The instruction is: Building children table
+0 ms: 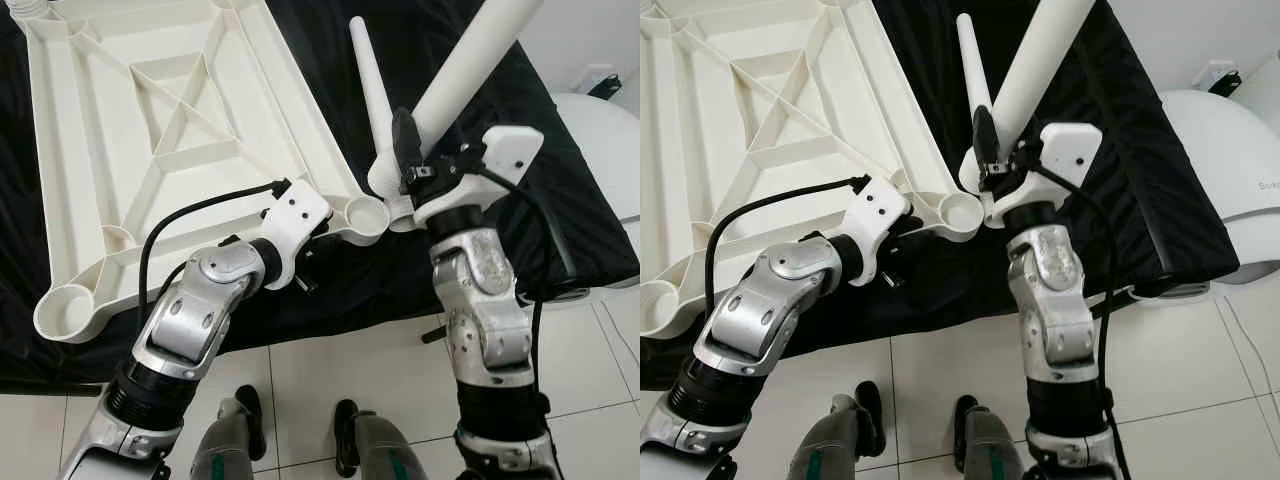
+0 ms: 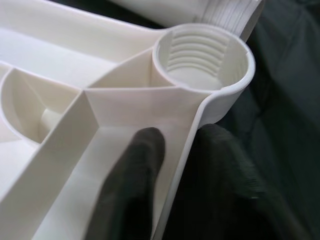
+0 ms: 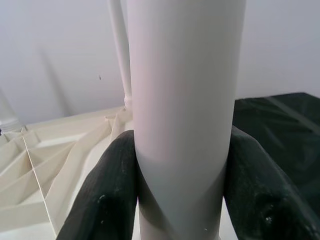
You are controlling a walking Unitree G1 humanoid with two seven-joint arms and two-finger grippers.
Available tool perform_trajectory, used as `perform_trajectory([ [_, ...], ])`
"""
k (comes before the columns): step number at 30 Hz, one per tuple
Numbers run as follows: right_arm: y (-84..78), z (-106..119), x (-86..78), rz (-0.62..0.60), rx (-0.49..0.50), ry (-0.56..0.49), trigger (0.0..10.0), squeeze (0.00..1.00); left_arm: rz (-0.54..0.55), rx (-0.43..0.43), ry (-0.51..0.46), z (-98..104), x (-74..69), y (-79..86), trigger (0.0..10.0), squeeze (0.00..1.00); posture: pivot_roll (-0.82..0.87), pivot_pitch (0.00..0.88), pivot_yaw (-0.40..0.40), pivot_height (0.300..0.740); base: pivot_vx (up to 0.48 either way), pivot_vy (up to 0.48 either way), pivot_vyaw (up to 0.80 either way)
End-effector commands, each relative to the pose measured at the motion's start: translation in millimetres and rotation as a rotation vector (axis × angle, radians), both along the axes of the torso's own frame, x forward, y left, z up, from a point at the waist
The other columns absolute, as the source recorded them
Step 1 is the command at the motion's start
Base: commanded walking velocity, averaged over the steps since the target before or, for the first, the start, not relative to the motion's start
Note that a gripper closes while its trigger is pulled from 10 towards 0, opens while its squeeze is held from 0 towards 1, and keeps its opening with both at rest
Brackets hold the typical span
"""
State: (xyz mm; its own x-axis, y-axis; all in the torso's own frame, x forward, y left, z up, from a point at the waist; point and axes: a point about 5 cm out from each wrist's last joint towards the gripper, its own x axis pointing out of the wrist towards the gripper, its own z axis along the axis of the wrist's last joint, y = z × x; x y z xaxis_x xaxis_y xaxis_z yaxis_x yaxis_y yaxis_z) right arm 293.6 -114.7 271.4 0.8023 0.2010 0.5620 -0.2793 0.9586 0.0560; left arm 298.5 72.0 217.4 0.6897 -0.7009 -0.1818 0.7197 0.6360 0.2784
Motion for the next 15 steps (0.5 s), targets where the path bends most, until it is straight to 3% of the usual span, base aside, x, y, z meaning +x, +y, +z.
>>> perform_trajectory([
  [1, -2.9, -7, 2.8, 0.008, -0.005, 0.023, 10.0, 0.00, -0.003, -0.014, -0.021, 4, 0.8, 2.0, 10.0, 0.59, -0.03, 0.272, -0.045, 0.740, 0.000, 0.000, 0.00],
  [2, -5.6, -13, 7.7, 0.012, -0.014, 0.055, 10.0, 0.00, -0.005, -0.023, -0.022, 6, 2.0, 2.8, 10.0, 1.00, -0.03, 0.264, -0.044, 0.740, 0.000, 0.000, 0.00],
  [10, -15.7, -30, 25.6, 0.039, -0.064, 0.178, 10.0, 0.00, -0.017, -0.027, -0.048, 13, 6.9, 5.6, 10.0, 1.00, -0.02, 0.240, -0.042, 0.740, 0.000, 0.000, 0.00],
  [15, -21.4, -31, 32.1, 0.049, -0.082, 0.191, 10.0, 0.00, -0.044, -0.087, -0.059, 24, 8.8, 6.0, 10.0, 1.00, -0.02, 0.221, -0.041, 0.740, 0.000, 0.000, 0.00],
])
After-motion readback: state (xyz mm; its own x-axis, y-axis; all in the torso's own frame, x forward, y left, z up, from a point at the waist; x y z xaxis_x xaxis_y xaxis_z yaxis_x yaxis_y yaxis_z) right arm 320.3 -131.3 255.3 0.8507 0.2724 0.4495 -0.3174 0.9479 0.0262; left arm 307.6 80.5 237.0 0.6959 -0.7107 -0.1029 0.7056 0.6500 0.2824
